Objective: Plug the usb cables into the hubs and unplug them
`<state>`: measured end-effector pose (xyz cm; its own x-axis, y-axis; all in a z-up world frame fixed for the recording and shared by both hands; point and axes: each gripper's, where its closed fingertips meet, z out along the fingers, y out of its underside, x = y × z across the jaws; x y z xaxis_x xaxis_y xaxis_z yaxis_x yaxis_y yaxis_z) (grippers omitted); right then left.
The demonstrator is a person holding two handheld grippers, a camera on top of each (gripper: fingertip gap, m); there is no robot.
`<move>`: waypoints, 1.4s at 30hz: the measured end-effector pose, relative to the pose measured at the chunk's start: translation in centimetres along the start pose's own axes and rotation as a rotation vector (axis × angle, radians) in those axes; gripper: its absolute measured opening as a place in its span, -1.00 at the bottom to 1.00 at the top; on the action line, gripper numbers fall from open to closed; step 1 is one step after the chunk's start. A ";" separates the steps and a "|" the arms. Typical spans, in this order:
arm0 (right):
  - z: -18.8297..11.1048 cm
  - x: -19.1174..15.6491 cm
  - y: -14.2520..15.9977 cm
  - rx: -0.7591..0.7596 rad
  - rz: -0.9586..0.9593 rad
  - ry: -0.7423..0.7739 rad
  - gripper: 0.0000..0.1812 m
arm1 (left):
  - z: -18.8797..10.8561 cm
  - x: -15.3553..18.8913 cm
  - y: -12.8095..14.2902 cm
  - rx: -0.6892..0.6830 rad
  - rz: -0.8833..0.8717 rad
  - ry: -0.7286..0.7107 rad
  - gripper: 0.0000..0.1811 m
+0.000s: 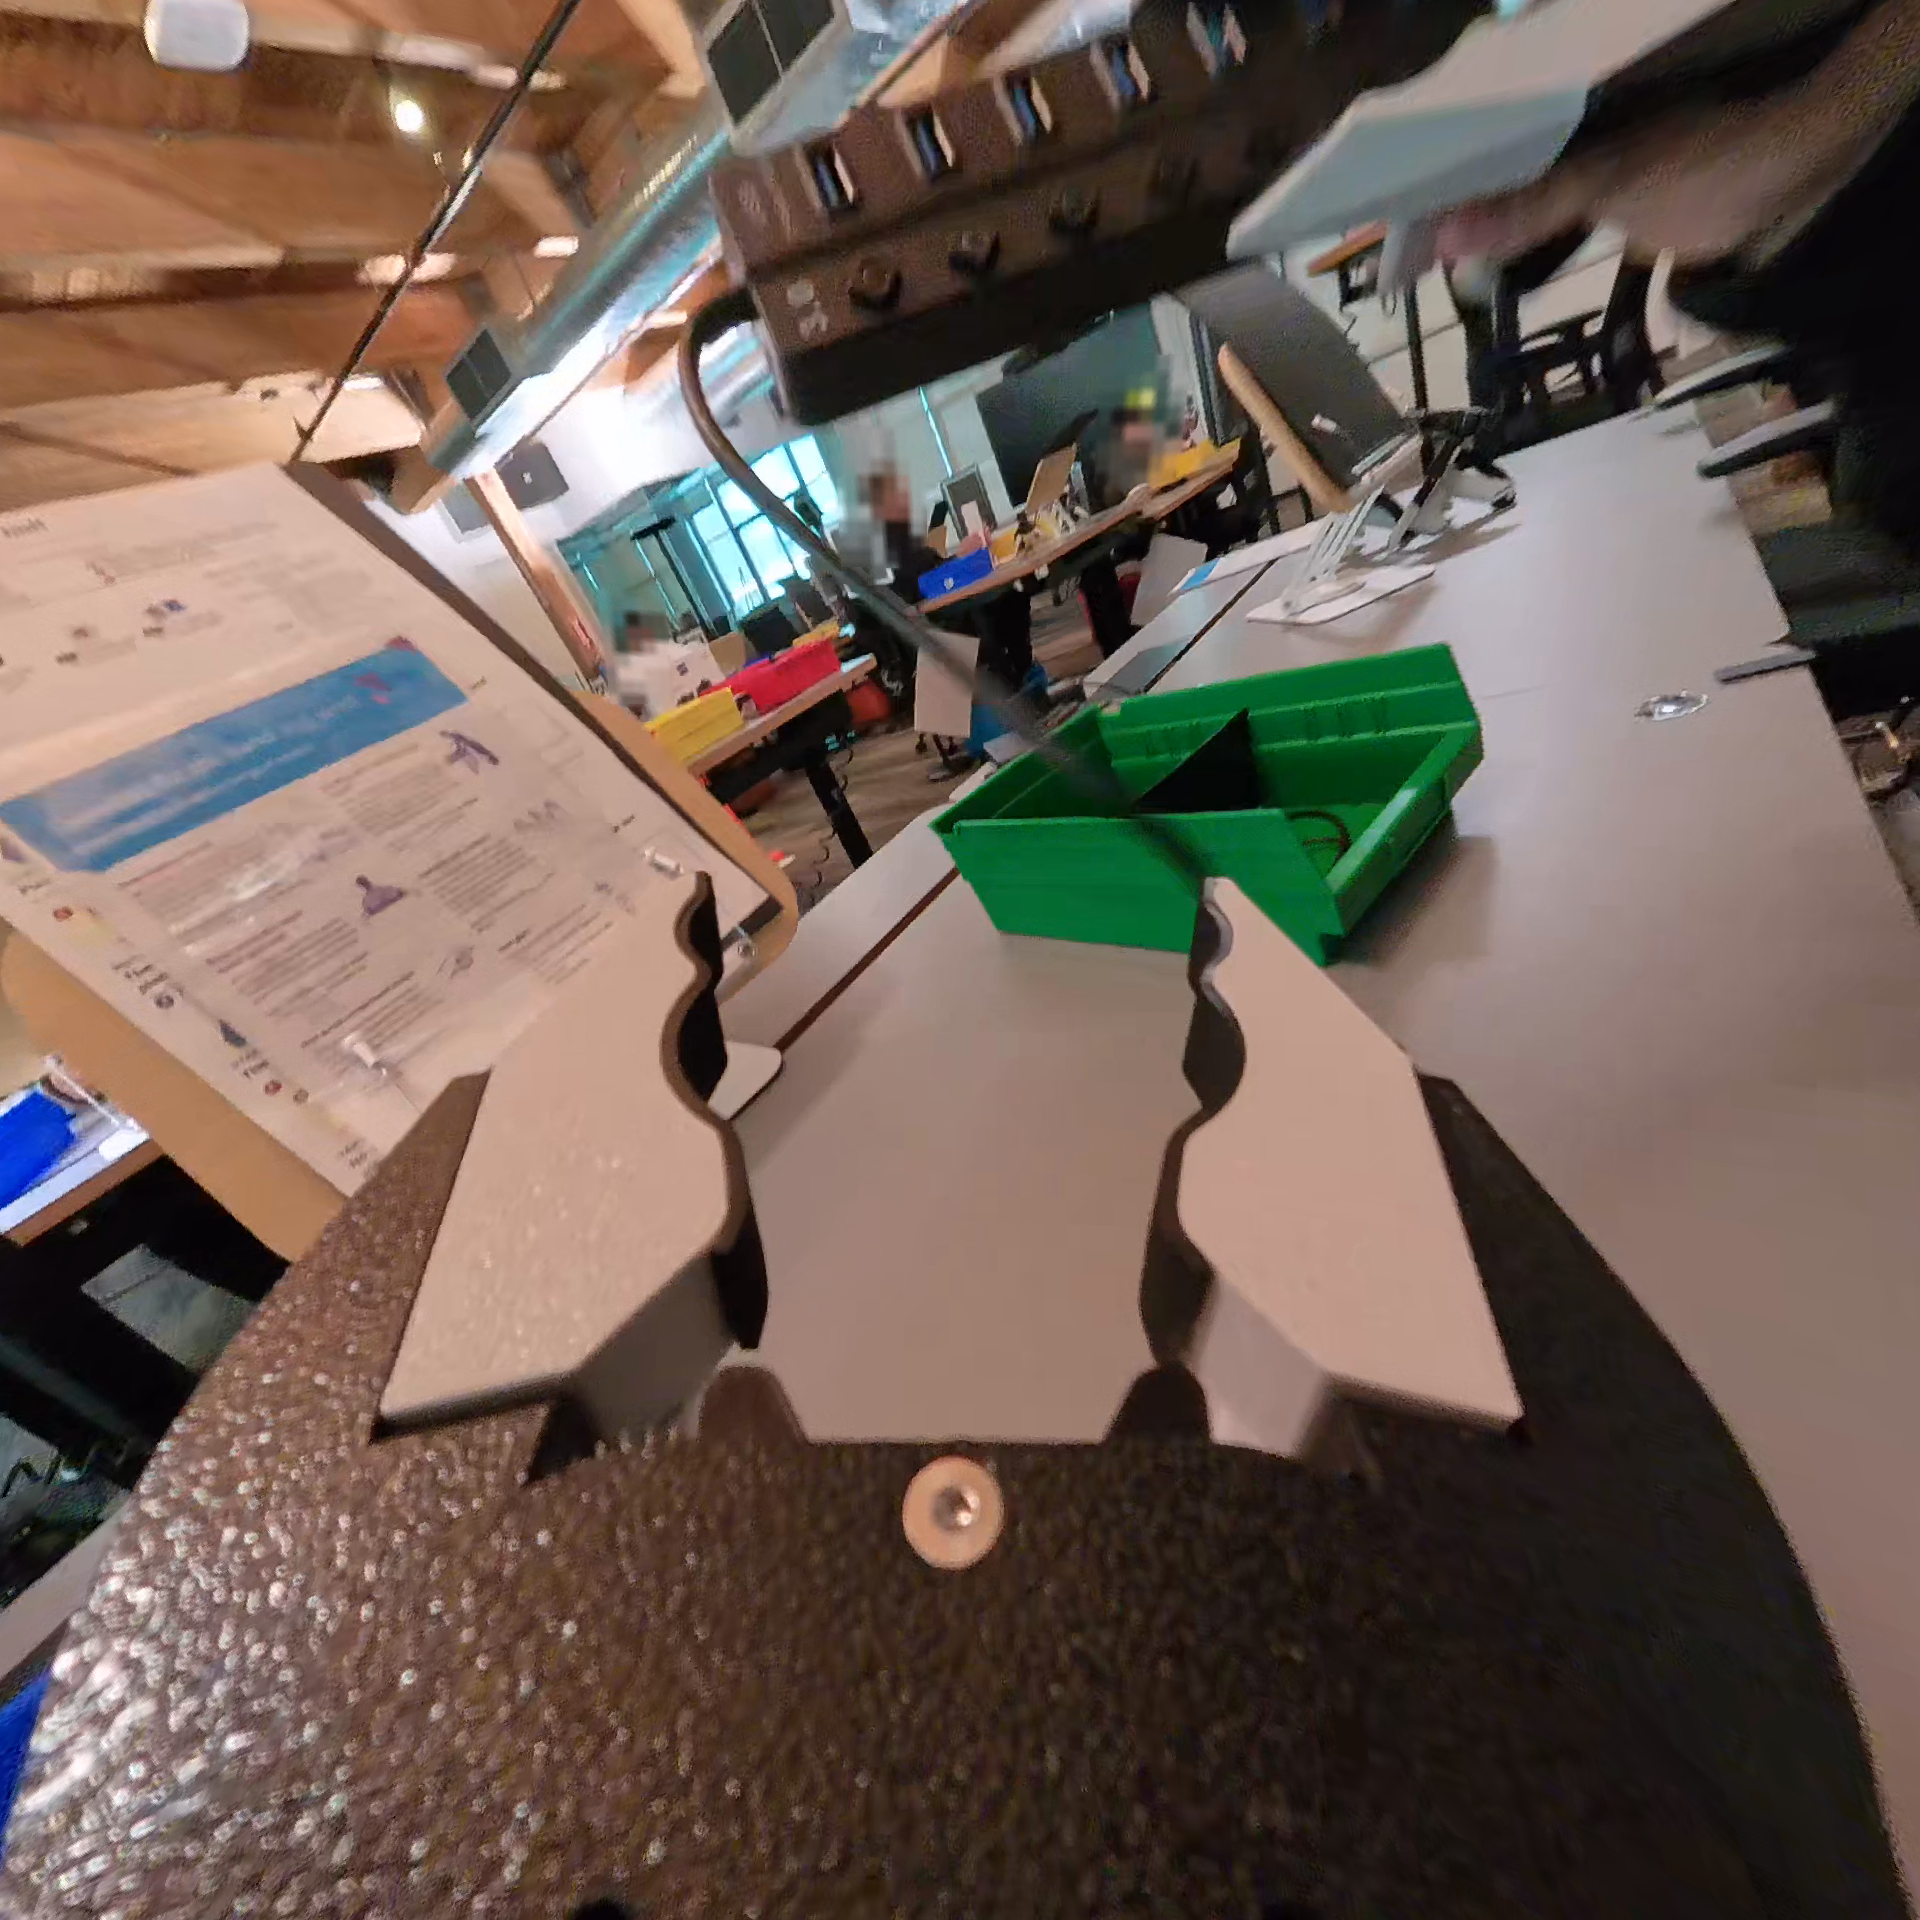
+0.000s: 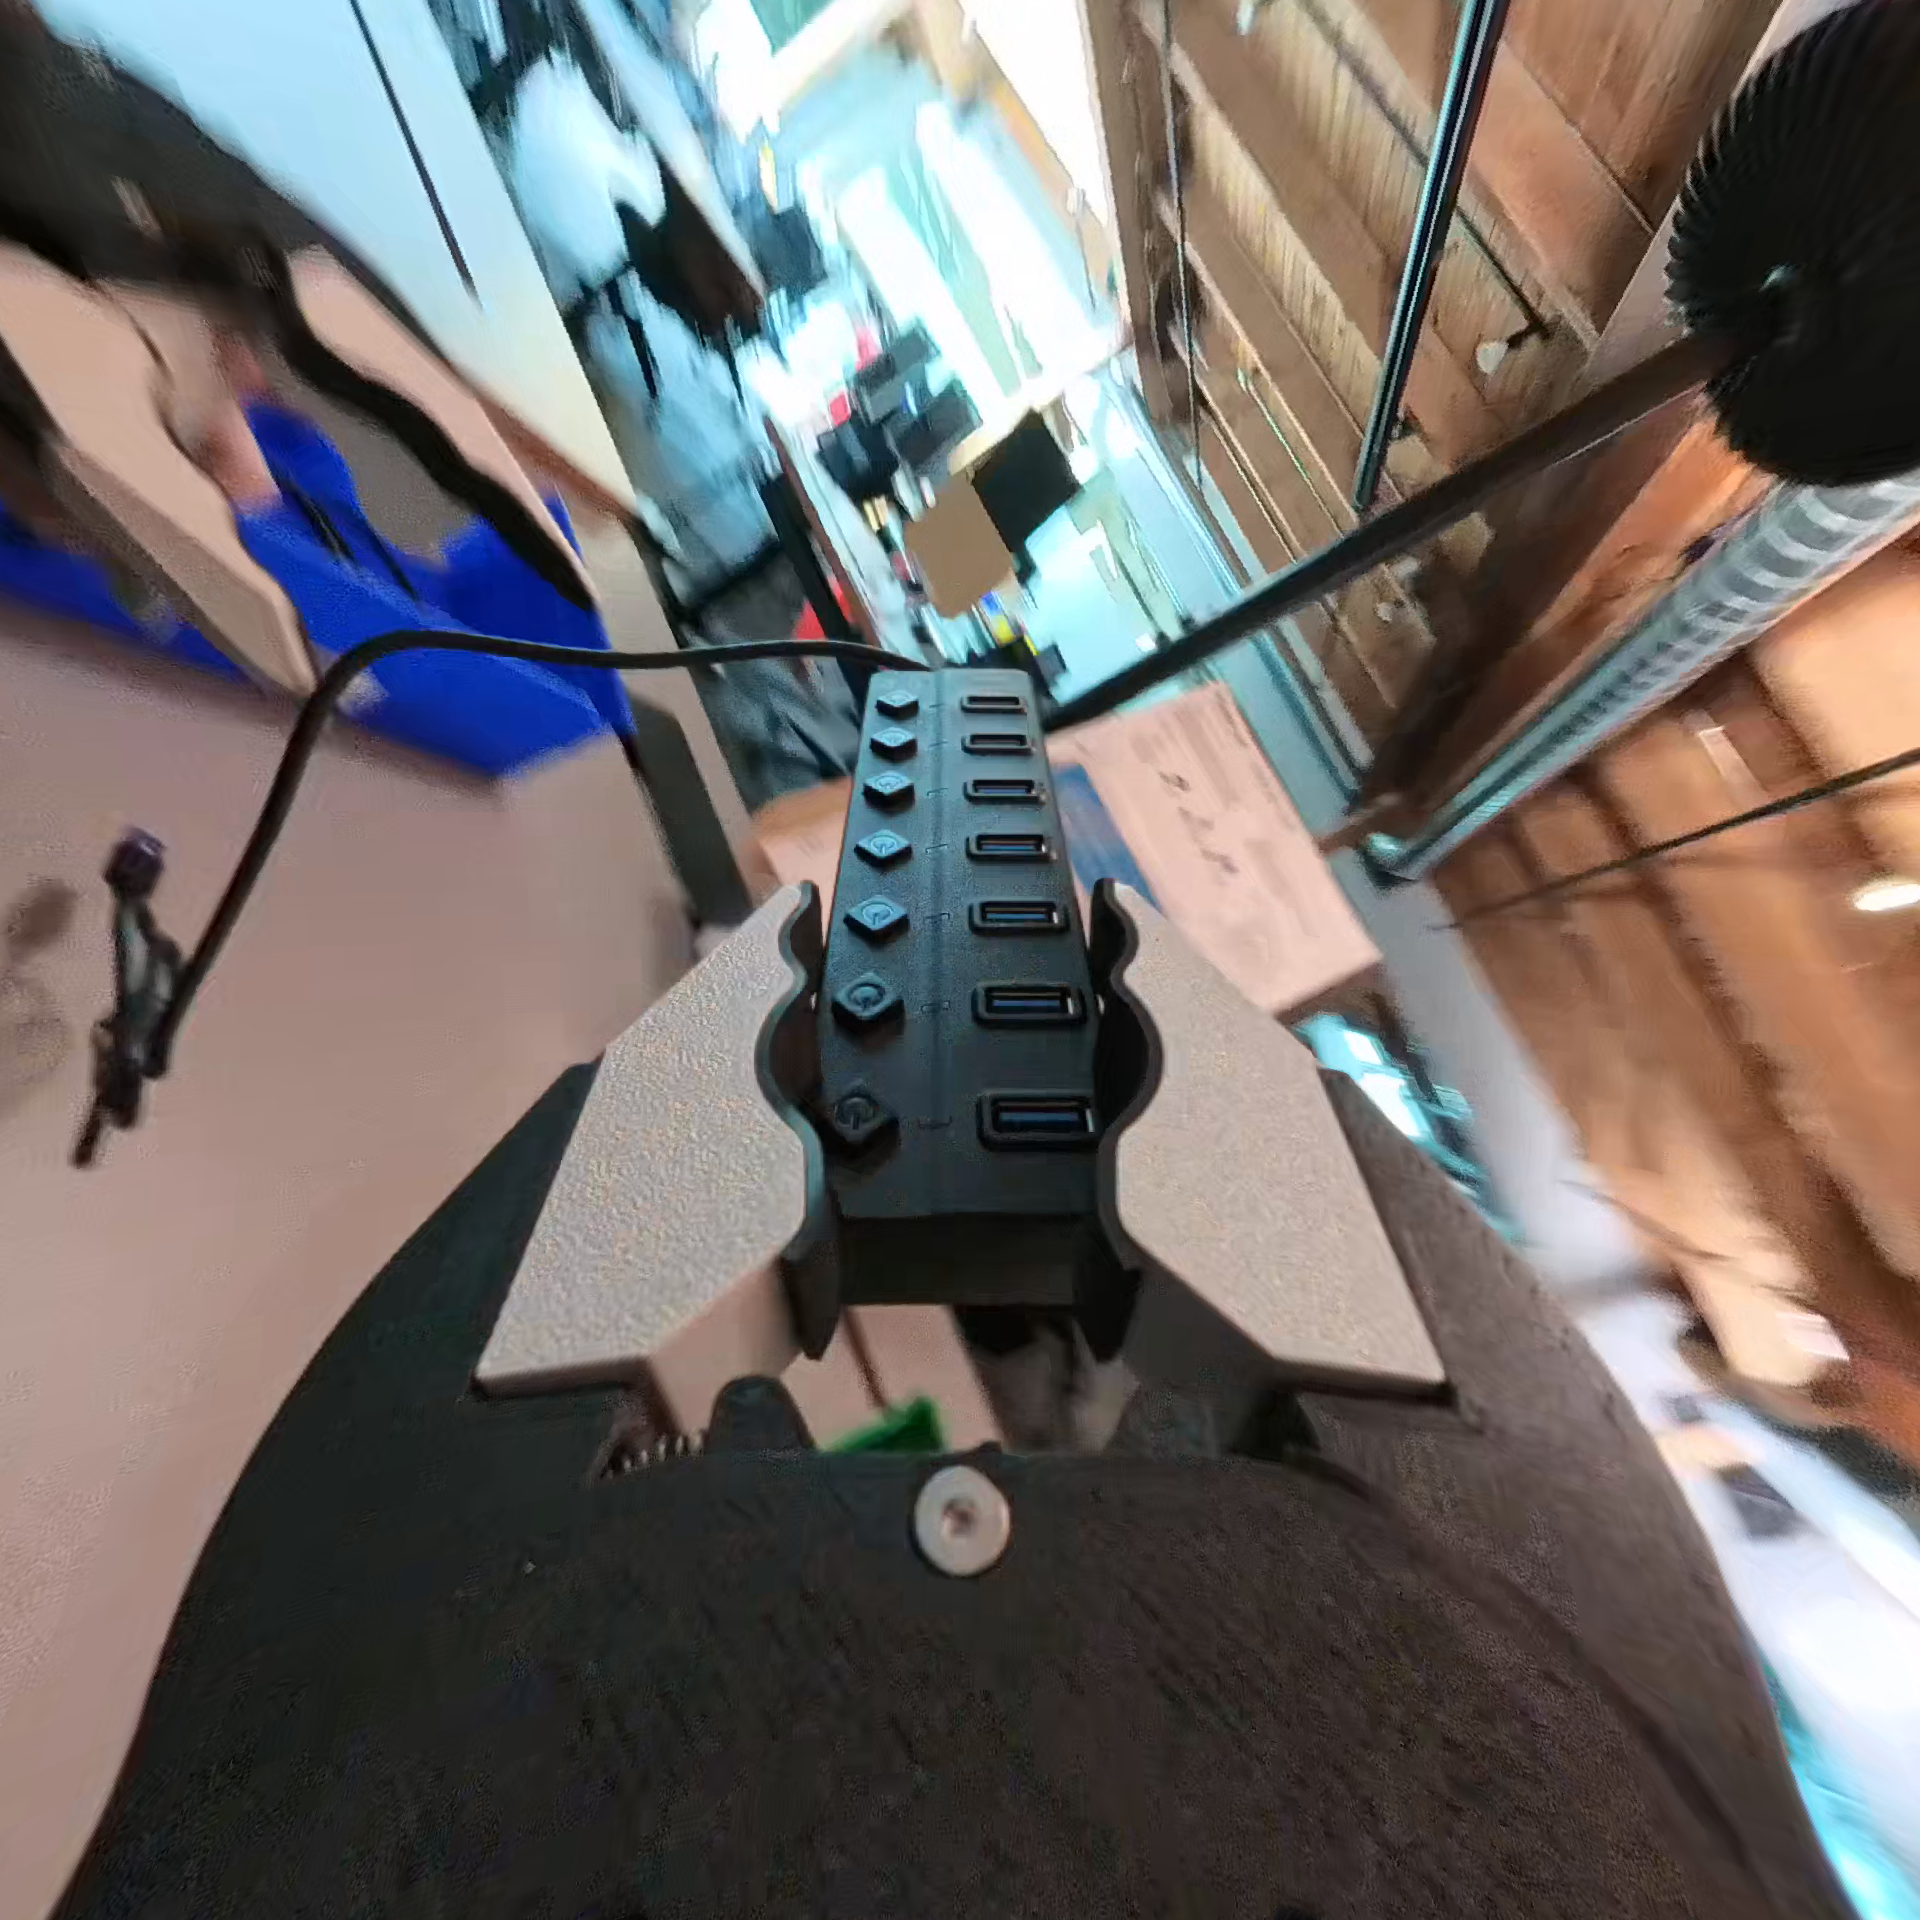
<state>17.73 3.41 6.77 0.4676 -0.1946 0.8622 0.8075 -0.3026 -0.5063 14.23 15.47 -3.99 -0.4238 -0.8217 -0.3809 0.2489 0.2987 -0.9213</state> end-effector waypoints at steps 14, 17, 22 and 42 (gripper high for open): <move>-1.3 13.7 9.4 -0.598 -0.716 0.133 -0.44 | 0.5 -1.0 3.4 -0.086 -0.070 -0.013 -0.05; -2.4 17.5 9.9 -0.646 -0.737 0.199 -0.44 | 0.5 -1.1 3.8 -0.091 -0.083 -0.012 -0.05; -4.5 22.8 11.4 -0.742 -0.720 0.254 -0.43 | 0.8 -0.9 4.4 -0.103 -0.104 0.003 -0.06; -2.4 0.6 39.2 -0.963 -0.067 -0.416 -0.43 | 1.7 0.8 7.2 -0.183 -0.117 0.082 -0.08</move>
<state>48.83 -10.80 -12.64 0.6668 0.1301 0.7338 0.2940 -0.9507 -0.0986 17.17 16.10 -10.77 -0.5117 -0.8160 -0.2690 0.0349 0.2932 -0.9554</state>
